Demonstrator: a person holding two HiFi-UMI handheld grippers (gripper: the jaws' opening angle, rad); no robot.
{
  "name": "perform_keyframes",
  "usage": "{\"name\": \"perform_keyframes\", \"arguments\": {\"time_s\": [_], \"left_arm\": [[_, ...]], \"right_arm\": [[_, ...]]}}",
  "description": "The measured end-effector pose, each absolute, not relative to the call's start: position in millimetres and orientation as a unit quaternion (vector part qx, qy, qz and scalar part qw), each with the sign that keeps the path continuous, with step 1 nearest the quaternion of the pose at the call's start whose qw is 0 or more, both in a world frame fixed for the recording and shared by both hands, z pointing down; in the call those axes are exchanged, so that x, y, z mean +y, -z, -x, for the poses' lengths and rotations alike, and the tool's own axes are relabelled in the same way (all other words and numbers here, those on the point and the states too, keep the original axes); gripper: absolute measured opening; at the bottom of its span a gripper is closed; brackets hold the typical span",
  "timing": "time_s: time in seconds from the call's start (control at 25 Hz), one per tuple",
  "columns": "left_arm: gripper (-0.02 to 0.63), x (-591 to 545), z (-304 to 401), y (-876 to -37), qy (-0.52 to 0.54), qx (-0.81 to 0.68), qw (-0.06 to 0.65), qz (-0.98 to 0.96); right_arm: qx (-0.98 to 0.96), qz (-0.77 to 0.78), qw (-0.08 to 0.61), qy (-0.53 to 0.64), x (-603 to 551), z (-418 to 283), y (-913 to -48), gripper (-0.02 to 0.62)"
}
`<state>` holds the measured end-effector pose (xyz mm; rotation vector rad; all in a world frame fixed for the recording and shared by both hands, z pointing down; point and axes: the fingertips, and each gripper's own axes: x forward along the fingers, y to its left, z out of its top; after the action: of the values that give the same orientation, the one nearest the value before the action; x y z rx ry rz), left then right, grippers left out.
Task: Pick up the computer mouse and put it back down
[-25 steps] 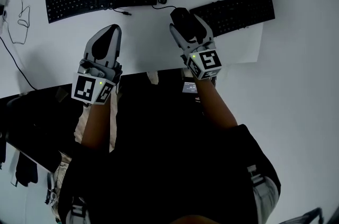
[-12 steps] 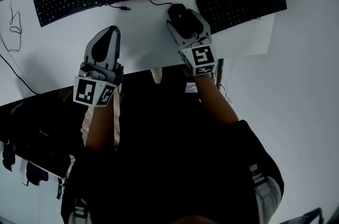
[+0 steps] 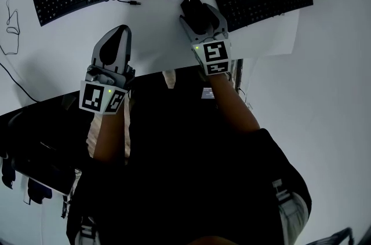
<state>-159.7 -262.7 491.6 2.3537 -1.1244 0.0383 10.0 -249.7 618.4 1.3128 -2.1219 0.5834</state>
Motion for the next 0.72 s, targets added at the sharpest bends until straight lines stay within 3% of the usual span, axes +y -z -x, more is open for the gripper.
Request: {"name": "perform_keyframes", "arguments": {"time_s": [0.36, 0.72], "left_arm": [[-0.005, -244.7, 153.3, -472.0, 0.0, -0.422, 0.254, -0.87], [-0.005, -227.7, 150.5, -424.8, 0.02, -0.459, 0.207, -0.864]], "right_arm": [[-0.8, -0.482, 0.281, -0.219, -247.8, -8.5, -615.6, 0.316], [-0.85, -0.489, 0.135, -0.141, -259.3, -31.6, -482.0, 0.316]]}}
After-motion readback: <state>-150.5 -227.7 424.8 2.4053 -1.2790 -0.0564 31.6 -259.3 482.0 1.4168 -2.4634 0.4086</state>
